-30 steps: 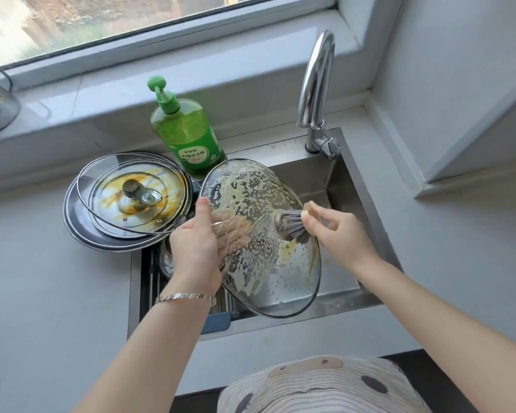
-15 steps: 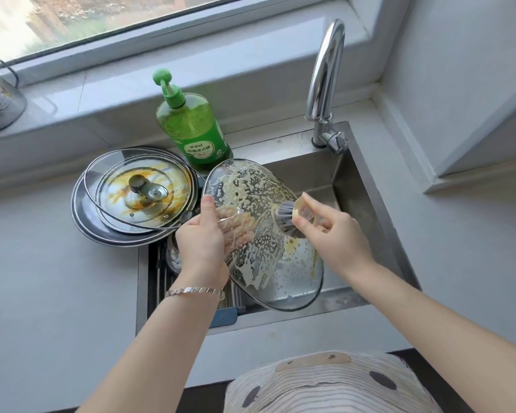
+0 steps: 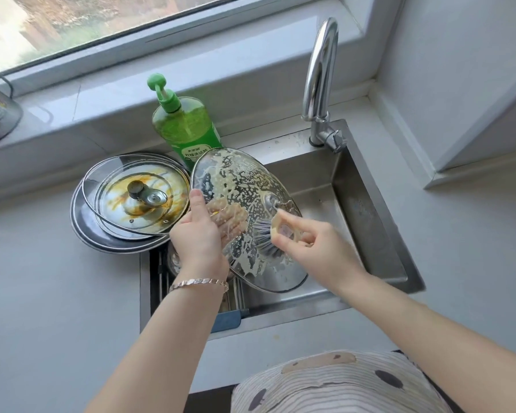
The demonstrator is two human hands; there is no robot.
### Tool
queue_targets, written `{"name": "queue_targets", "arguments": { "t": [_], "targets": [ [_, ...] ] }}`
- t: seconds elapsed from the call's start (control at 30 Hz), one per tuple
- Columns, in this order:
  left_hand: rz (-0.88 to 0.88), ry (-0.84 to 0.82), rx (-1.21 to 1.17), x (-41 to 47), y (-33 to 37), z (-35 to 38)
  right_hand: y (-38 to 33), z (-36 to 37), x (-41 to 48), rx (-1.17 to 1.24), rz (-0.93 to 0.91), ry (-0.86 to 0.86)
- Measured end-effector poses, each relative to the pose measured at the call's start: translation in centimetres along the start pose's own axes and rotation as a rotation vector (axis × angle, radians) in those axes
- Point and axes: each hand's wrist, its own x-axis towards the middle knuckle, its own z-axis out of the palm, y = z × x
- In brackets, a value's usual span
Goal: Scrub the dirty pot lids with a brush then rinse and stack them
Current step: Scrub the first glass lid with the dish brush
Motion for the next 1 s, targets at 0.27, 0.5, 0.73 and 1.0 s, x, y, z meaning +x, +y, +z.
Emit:
{"name": "queue_targets", "arguments": {
  "t": [0.27,0.5,0.73,1.0],
  "targets": [
    [-0.045,-0.014,0.007,0.5,-0.4,-0.1,0.4,-0.4,1.2,0.037,0.019,-0.015],
    [-0.051,0.005,-0.006,0.4,-0.5,0.0,0.6,-1.0,1.8,0.082,0.106,0.040],
    [-0.058,0.000,0.051,-0.2,-1.4,0.4,-3.3,-0.3,1.2,-0.079,-0.061,0.065],
    [-0.274,0.058,0.003,0.7,-2.3,-1.2,-1.3,1.3,-3.6,-0.339,-0.455,0.016]
  ]
}}
